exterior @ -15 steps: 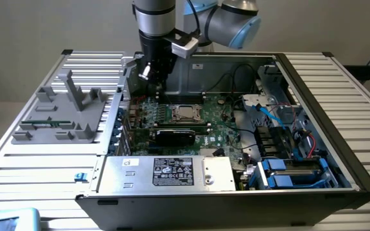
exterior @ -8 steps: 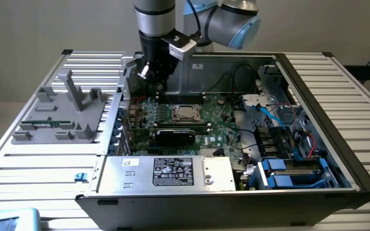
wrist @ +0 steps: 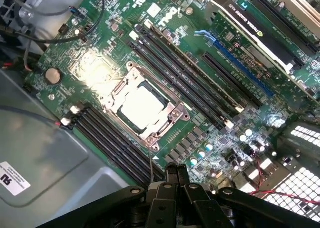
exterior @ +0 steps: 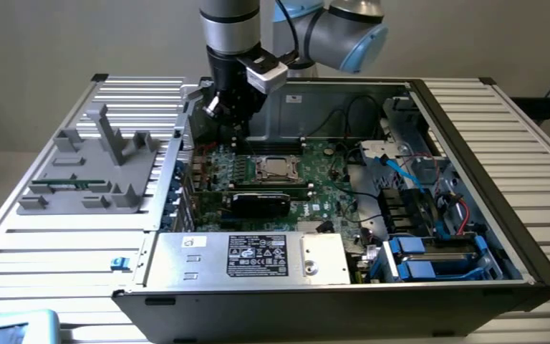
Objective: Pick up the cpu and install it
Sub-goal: 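Close the cpu cover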
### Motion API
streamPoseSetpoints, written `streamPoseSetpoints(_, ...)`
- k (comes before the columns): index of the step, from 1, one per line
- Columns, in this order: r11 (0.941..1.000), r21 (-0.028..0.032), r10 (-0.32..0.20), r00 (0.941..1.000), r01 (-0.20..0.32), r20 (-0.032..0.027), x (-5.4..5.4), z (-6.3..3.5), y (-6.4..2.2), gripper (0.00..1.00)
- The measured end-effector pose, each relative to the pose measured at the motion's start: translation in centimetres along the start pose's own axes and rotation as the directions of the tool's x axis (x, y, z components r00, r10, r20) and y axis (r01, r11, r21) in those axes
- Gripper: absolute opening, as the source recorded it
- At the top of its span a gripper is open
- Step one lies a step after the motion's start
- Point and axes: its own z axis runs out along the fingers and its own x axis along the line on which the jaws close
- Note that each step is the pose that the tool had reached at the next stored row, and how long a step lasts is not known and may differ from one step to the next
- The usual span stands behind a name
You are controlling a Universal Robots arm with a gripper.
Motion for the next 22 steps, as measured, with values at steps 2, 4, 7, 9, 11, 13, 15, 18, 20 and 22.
streamPoseSetpoints(2, 0.9994, -0.0032, 0.033, 0.9994, -0.033, -0.0021, 0.00, 0.02, 0.00, 0.12)
streamPoseSetpoints(4, 0.9977, -0.0062, 0.067, 0.9977, -0.067, -0.0042, 0.00, 0.03, 0.00, 0.12)
streamPoseSetpoints(7, 0.9930, -0.0108, 0.118, 0.9930, -0.118, -0.0076, -0.01, 0.05, 0.00, 0.12)
streamPoseSetpoints(9, 0.9883, -0.0137, 0.152, 0.9884, -0.152, -0.0100, -0.01, 0.07, 0.00, 0.12)
streamPoseSetpoints(11, 0.9827, -0.0164, 0.184, 0.9828, -0.185, -0.0126, -0.01, 0.09, 0.01, 0.12)
streamPoseSetpoints(13, 0.9758, -0.0191, 0.218, 0.9759, -0.218, -0.0153, -0.01, 0.11, 0.01, 0.12)
streamPoseSetpoints(15, 0.9683, -0.0215, 0.248, 0.9685, -0.249, -0.0178, -0.01, 0.12, 0.01, 0.12)
streamPoseSetpoints(18, 0.9563, -0.0242, 0.291, 0.9565, -0.291, -0.0204, -0.01, 0.14, 0.01, 0.12)
streamPoseSetpoints(20, 0.9477, -0.0249, 0.318, 0.9480, -0.318, -0.0197, -0.01, 0.15, 0.01, 0.12)
streamPoseSetpoints(22, 0.9404, -0.0234, 0.339, 0.9407, -0.339, -0.0135, -0.01, 0.15, 0.01, 0.12)
